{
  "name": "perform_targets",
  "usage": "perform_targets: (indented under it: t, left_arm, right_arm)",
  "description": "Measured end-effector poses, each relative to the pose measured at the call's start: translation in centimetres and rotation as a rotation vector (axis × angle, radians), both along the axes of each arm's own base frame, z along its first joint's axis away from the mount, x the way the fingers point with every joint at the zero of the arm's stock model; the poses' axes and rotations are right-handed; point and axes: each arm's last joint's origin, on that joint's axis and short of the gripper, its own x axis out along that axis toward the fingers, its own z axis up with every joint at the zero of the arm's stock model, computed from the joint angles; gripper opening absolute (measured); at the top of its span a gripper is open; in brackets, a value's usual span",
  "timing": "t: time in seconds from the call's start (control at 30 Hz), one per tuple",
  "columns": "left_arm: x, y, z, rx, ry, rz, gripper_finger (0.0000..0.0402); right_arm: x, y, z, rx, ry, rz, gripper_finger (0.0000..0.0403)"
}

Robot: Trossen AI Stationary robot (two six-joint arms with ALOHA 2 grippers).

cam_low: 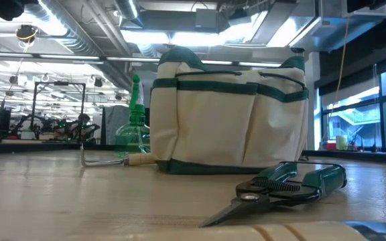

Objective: Pick & Place Garden tools in Gardening bag
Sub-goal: Put the right green pruning shears into the green gardening bag

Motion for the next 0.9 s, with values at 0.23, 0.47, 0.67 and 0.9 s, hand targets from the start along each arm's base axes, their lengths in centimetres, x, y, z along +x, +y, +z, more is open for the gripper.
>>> perform_targets:
  t: [0.23,0.47,0.67,0.9]
  left_arm:
    - [0.15,-0.03,-0.12,0.001,0.008,0.000,0.0006]
    - [0.14,-0.02,-0.11,0.000,0.007,0.002,0.0006]
    - [0.14,-0.02,-0.11,0.000,0.007,0.002,0.0006]
    - [0.14,-0.02,-0.11,-0.001,0.007,0.003,0.0006]
  right_arm:
    - [-0.01,0.00,0.05,0.001,-0.005,0.000,0.0106]
    - [-0.02,0.00,0.29,0.033,-0.011,0.000,0.0106]
    - [-0.02,-0.01,0.39,0.037,-0.020,-0.001,0.0106]
    - [0.08,-0.15,0.42,0.040,-0.023,-0.063,0.0106]
